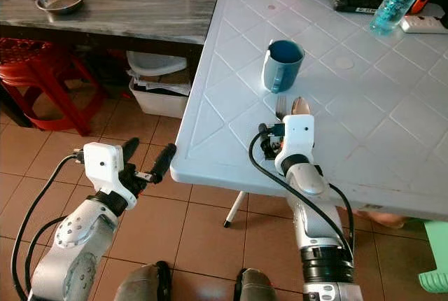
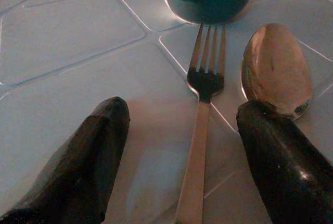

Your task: Setting the table

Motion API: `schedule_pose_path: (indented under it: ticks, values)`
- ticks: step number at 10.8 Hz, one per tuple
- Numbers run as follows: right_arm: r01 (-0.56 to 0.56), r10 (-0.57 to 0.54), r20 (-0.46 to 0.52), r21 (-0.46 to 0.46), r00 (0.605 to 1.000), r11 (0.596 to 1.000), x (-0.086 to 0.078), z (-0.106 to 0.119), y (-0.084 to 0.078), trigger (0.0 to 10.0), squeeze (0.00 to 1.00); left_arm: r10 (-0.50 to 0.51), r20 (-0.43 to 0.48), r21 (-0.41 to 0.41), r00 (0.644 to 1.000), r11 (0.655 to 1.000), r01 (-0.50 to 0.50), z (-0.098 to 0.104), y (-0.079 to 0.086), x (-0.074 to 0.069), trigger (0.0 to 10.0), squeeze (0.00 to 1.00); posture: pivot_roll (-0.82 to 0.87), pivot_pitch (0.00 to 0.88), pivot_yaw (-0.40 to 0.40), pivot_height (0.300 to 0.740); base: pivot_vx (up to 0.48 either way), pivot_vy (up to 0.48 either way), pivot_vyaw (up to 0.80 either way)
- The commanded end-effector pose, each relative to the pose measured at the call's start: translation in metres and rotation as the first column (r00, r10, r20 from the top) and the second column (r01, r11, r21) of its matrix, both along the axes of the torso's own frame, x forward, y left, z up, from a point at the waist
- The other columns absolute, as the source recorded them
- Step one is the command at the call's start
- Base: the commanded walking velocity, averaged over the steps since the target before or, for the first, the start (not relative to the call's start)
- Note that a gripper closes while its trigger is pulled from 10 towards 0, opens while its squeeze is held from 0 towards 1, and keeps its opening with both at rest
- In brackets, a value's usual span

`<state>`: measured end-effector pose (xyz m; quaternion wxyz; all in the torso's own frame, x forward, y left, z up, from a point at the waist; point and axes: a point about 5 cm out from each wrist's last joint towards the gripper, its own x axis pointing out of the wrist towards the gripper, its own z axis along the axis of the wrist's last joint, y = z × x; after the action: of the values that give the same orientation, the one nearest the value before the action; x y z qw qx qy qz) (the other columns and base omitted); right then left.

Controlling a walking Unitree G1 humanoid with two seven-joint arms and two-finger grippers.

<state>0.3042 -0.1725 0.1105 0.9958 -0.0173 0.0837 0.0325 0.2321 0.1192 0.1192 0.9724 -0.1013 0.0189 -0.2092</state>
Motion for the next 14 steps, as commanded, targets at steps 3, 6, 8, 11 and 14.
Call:
schedule_pose_path:
  ticks: [3, 6, 8, 11, 14]
  values:
    - [0.028, -0.017, -0.146, 0.077, 0.989, 0.997, -0.003, -0.024, -0.008, 3.1, 0.00, -0.093, 0.015, -0.003, 0.996, 0.996, 0.093, 0.005, -0.005, -0.006, 10.0, 0.00, 0.00, 0.148, 0.007, 0.740, 0.000, 0.000, 0.00]
    - [0.064, -0.030, -0.204, 0.163, 0.979, 0.985, -0.003, -0.032, -0.012, 0.0, 0.00, -0.096, 0.019, -0.002, 0.995, 0.995, 0.096, 0.005, -0.006, -0.006, 10.0, 0.00, 0.00, 0.148, 0.008, 0.740, 0.000, 0.000, 0.00]
    - [0.069, -0.016, -0.238, 0.217, 0.971, 0.974, -0.006, -0.037, -0.009, 0.0, 0.00, -0.101, 0.020, -0.001, 0.995, 0.995, 0.101, 0.006, -0.006, -0.006, 10.0, 0.00, 0.00, 0.147, 0.011, 0.740, 0.000, 0.000, 0.00]
    - [0.079, 0.047, -0.349, 0.338, 0.936, 0.938, -0.010, -0.049, -0.004, 0.0, 0.00, -0.115, 0.025, 0.005, 0.993, 0.993, 0.115, 0.007, -0.006, -0.004, 10.0, 0.00, 0.00, 0.161, 0.011, 0.740, 0.000, 0.000, 0.00]
    - [0.083, 0.069, -0.400, 0.352, 0.914, 0.932, -0.016, -0.056, -0.003, 0.0, 0.00, -0.118, 0.018, 0.007, 0.993, 0.993, 0.117, 0.006, -0.007, -0.005, 10.0, 0.00, 0.00, 0.167, 0.011, 0.740, 0.000, 0.000, 0.00]
